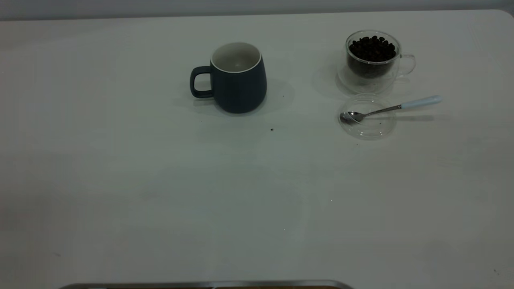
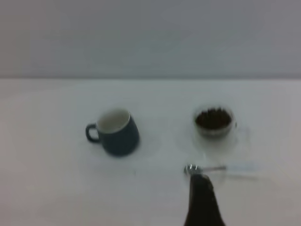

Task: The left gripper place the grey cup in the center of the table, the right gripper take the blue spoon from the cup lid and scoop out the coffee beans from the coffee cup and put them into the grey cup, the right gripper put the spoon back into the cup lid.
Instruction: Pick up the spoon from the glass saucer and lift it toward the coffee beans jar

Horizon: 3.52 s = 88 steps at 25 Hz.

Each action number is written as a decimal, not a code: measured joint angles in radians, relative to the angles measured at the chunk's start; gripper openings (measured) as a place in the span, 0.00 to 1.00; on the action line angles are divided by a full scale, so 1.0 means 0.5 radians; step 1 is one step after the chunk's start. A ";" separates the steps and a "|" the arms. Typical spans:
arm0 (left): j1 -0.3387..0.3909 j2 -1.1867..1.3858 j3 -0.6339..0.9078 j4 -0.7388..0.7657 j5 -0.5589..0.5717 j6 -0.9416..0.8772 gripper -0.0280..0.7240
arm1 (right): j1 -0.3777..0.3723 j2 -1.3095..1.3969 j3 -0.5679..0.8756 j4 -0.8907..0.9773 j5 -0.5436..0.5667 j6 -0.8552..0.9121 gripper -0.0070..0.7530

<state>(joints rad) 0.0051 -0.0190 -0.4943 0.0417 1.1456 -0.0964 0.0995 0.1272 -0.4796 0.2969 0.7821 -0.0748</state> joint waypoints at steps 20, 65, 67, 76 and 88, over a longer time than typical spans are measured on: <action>0.000 0.000 0.000 0.000 -0.002 0.000 0.58 | 0.000 2.806 -0.442 0.822 -1.023 -0.933 0.74; 0.000 0.000 0.000 0.000 -0.002 0.000 0.58 | -0.817 4.702 -1.720 1.825 0.223 -2.255 0.72; 0.000 0.000 0.000 0.000 -0.002 0.000 0.58 | -0.817 4.733 -1.722 1.850 0.242 -2.260 0.72; 0.000 0.000 0.000 0.000 -0.002 0.000 0.58 | -0.817 4.784 -1.722 1.953 0.300 -2.347 0.72; 0.000 0.000 0.000 0.000 -0.002 0.000 0.58 | -0.767 4.867 -1.748 2.008 0.366 -2.368 0.72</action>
<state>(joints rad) 0.0051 -0.0190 -0.4943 0.0417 1.1444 -0.0964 -0.2838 2.5608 -1.3535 1.3009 0.9652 -1.2589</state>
